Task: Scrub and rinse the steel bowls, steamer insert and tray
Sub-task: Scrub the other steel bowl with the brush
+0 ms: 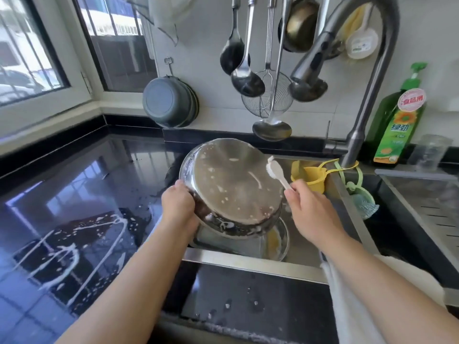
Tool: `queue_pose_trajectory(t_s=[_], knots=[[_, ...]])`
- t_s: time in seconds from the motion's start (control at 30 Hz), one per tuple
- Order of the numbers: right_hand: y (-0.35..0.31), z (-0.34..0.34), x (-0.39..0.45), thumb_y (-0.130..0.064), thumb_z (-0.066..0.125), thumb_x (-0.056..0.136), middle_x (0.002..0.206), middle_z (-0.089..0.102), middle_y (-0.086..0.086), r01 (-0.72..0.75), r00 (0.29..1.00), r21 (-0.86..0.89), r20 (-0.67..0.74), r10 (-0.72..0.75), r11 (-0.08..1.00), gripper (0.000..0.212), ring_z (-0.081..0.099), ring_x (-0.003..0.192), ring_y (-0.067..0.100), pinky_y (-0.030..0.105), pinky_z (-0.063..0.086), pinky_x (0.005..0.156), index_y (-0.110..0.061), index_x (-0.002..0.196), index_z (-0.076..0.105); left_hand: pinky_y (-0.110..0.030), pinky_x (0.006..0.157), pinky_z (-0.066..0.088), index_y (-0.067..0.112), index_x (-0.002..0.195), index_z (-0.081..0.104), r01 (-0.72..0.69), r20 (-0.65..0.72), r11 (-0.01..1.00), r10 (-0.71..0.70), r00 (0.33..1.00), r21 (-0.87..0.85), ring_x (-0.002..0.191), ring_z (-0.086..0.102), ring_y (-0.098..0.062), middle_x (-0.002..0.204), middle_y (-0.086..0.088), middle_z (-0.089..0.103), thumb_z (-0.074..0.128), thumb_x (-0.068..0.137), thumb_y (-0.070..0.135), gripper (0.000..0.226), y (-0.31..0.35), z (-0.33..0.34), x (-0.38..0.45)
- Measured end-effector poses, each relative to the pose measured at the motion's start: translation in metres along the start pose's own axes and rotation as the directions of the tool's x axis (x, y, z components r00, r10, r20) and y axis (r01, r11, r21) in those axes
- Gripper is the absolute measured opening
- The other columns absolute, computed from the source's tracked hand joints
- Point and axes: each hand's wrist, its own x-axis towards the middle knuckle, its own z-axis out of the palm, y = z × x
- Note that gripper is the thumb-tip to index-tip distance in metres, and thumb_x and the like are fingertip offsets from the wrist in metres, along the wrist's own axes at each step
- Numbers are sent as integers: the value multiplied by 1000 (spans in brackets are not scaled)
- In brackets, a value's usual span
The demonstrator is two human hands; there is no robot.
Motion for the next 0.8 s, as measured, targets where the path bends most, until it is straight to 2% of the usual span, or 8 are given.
queue_pose_trajectory(t_s=[0.13,0.27,0.33,0.4,0.53,0.63,0.73,0.8], knots=[[-39,-22,-9,-38,41,105,85,58,-12,221,975,-65,-6,-222,973,19,56,73,16,37,48,61,-27,100,55,-30,40,51,7,80,57,64,-47,994,-68,997,-91,45,59,-19,69,-9,56,43,103,0,28,36,-52,-14],[-97,-22,-16,-42,40,104,103,65,-15,345,932,-72,144,-332,936,21,62,94,20,40,50,74,-37,114,57,-33,59,59,8,93,59,119,-20,993,-119,993,-14,78,62,-24,95,-12,63,42,107,10,22,46,-122,-7],[-125,-13,-20,-40,40,106,122,64,-15,376,900,-50,255,-353,925,29,61,109,21,39,49,83,-44,134,49,-39,80,62,1,98,63,143,7,990,-143,990,1,93,69,-34,110,-25,66,57,91,8,11,45,-149,0],[-149,-3,-21,-37,40,107,136,60,-13,414,860,-22,336,-383,910,39,57,119,20,39,48,92,-50,144,41,-60,100,54,-12,113,67,126,-4,990,-127,992,-62,112,67,-47,124,-32,67,57,75,2,42,38,-172,19],[-189,18,-12,-34,41,107,148,53,-10,502,782,-51,453,-428,863,44,52,131,20,39,44,105,-55,146,39,-54,94,56,-18,105,69,74,112,997,-75,991,16,92,69,-41,106,-32,72,57,86,1,30,51,-191,1],[-215,28,-6,-35,39,108,143,55,-13,628,668,-81,566,-483,774,47,53,127,20,37,45,103,-60,147,33,-41,77,54,-2,86,71,63,195,991,-85,977,119,76,63,-30,83,-21,70,51,101,5,27,51,-200,2],[-232,35,-18,-32,35,109,100,52,-20,742,514,-99,720,-467,664,48,55,110,17,31,44,91,-58,149,31,-48,95,54,-5,112,70,94,280,994,-107,954,61,94,68,-33,110,-26,73,44,110,10,30,51,-209,7],[-243,41,-18,-29,31,109,94,48,-18,783,501,-150,729,-468,604,49,54,110,18,31,42,88,-56,151,28,-47,98,52,-13,127,59,135,322,990,-115,940,-38,102,65,-34,120,-30,68,44,109,7,31,46,-214,15]])
